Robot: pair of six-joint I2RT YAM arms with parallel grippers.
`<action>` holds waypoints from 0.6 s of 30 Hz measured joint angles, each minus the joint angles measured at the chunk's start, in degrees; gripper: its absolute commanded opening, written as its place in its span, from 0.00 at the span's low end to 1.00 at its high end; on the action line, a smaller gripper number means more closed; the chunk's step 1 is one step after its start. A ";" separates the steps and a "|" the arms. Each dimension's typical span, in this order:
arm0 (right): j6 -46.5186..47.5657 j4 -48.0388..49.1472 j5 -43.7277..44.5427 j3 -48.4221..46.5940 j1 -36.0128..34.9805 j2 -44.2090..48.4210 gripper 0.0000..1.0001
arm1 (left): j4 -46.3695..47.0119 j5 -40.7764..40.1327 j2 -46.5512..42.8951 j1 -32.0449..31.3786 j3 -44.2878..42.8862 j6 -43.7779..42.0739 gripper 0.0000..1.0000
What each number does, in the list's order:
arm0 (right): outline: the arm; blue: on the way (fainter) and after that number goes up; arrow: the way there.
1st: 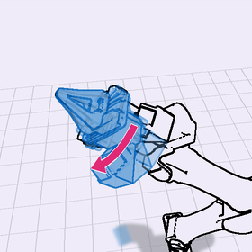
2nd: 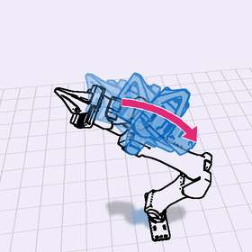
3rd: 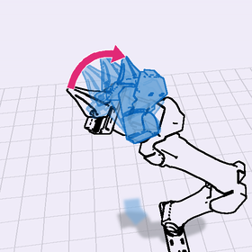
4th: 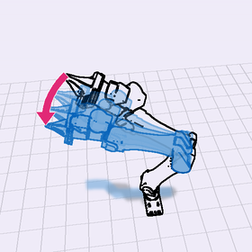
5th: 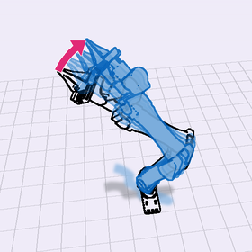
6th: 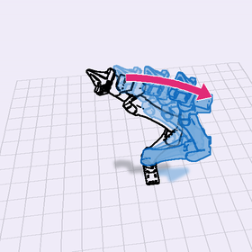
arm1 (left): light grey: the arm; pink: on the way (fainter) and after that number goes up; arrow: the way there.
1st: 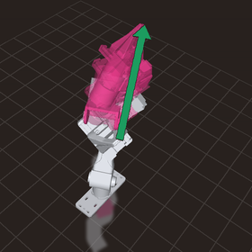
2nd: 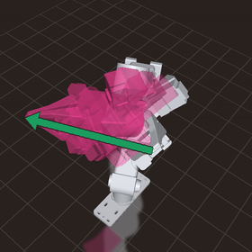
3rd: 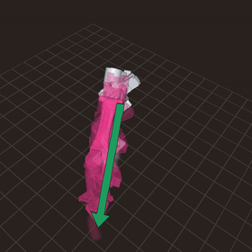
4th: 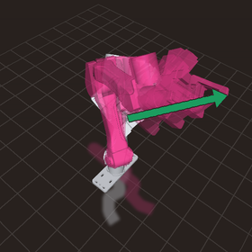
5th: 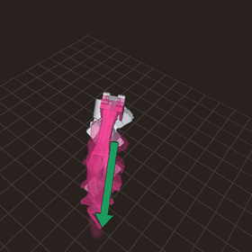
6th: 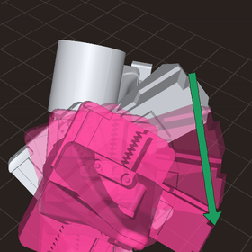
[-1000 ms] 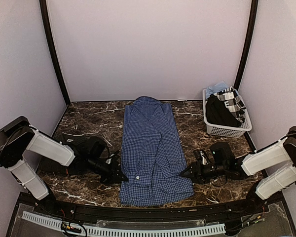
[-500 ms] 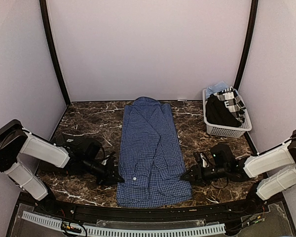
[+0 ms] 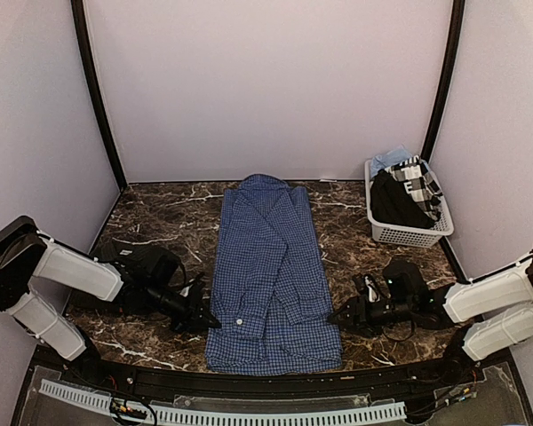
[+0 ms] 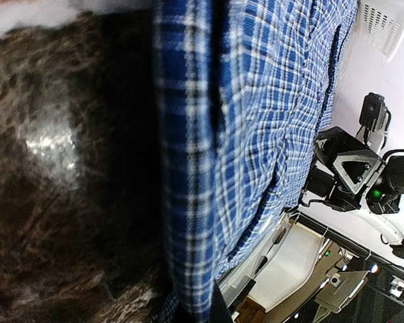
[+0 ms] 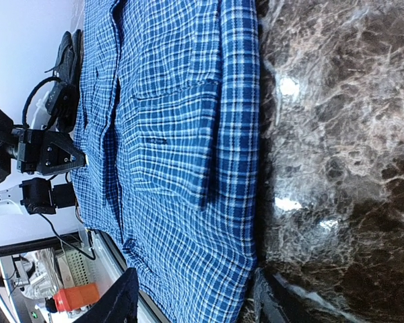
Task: Fold and stack the long sleeve shirts
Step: Pick up the rectangle-folded shirt from the center of the board.
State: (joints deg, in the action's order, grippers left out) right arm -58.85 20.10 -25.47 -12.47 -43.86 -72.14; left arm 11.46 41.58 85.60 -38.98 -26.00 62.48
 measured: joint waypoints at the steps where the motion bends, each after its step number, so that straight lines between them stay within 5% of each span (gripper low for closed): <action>1: 0.00 -0.13 0.22 0.02 0.02 0.15 0.56 | 0.00 0.00 0.00 0.00 0.00 -0.11 0.00; 18: 1.60 0.07 0.98 -3.50 0.04 -4.24 0.53 | -0.07 0.02 0.02 0.00 0.00 -0.48 0.00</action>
State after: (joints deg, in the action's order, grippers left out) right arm -57.25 20.16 -24.49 -15.97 -43.81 -76.38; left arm 11.40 41.60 85.62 -38.98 -26.00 62.00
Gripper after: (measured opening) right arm 0.544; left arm 0.009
